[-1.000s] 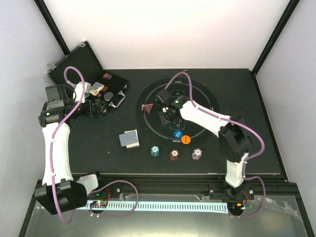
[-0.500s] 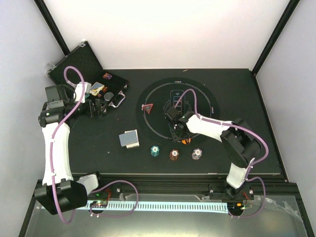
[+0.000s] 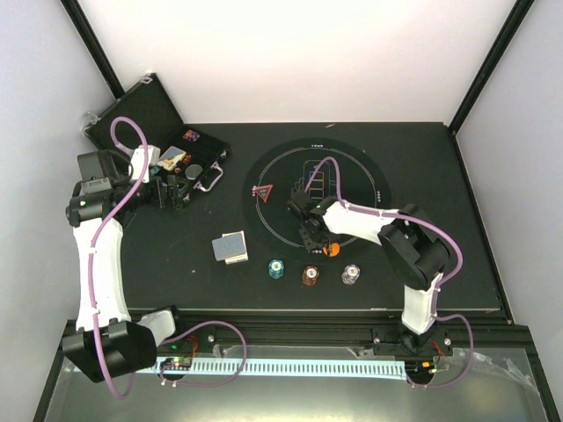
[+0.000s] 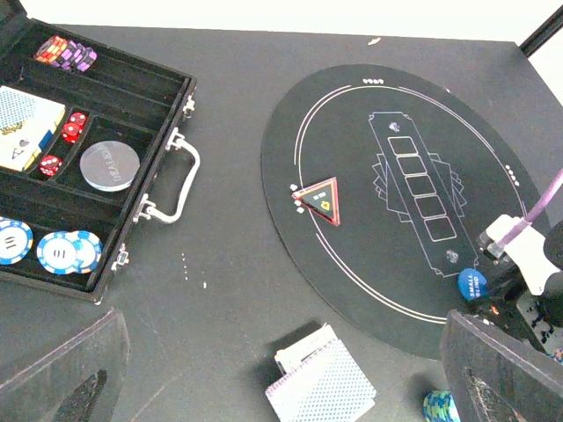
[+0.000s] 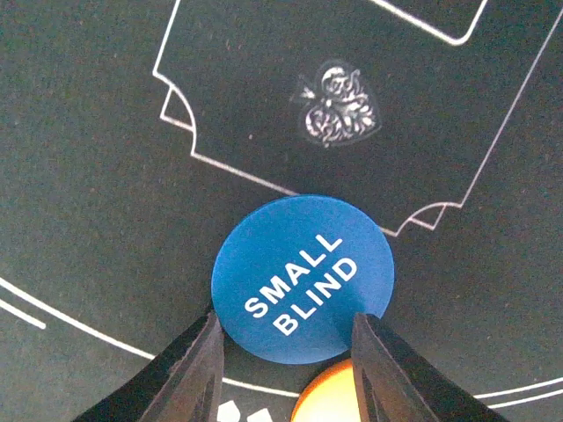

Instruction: Distribute texas hold em gaming equipment

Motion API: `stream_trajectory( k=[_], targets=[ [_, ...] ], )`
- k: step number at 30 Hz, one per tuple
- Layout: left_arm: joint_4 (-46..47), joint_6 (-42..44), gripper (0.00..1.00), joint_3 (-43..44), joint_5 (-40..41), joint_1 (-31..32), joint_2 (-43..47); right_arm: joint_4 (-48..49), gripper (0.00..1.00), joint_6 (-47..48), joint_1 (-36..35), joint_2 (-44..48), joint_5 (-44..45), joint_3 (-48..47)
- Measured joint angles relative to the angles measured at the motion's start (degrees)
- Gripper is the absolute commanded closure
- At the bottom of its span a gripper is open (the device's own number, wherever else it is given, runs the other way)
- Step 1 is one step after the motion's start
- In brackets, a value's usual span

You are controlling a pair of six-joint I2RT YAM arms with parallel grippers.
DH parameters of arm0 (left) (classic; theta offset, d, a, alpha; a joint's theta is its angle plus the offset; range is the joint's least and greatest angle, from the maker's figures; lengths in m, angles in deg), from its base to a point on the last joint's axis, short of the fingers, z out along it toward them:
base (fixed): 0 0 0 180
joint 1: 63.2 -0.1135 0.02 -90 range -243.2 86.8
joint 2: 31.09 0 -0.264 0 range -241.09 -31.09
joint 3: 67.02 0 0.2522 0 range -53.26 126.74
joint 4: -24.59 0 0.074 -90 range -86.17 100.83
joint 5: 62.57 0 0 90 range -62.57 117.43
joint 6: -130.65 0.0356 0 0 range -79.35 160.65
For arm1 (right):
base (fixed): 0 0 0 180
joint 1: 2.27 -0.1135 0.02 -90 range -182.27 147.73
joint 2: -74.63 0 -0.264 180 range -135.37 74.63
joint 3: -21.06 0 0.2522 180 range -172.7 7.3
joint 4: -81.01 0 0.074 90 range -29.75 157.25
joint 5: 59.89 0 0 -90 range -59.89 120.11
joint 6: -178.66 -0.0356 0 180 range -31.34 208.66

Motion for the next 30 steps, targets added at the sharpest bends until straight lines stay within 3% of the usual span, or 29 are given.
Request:
stream_trajectory(
  k=[7,14,28,30],
  targets=[
    [-0.85,0.0,0.01,0.72,-0.11,-0.35,0.0,-0.22,0.65,1.29,3.02,-3.74,1.2,-5.33],
    [-1.07,0.0,0.01,0.74,-0.11,-0.63,-0.09,-0.48,0.7,3.3,9.05,-11.5,1.88,-16.39],
    [-1.53,2.14,0.01,0.79,-0.57,-0.74,-3.15,-6.73,0.72,5.49,18.78,-36.87,-3.15,-57.72],
    [-1.55,2.27,0.01,0.79,-0.57,-0.74,-3.67,-7.98,0.66,5.9,19.3,-39.47,-3.56,-62.82]
  ],
)
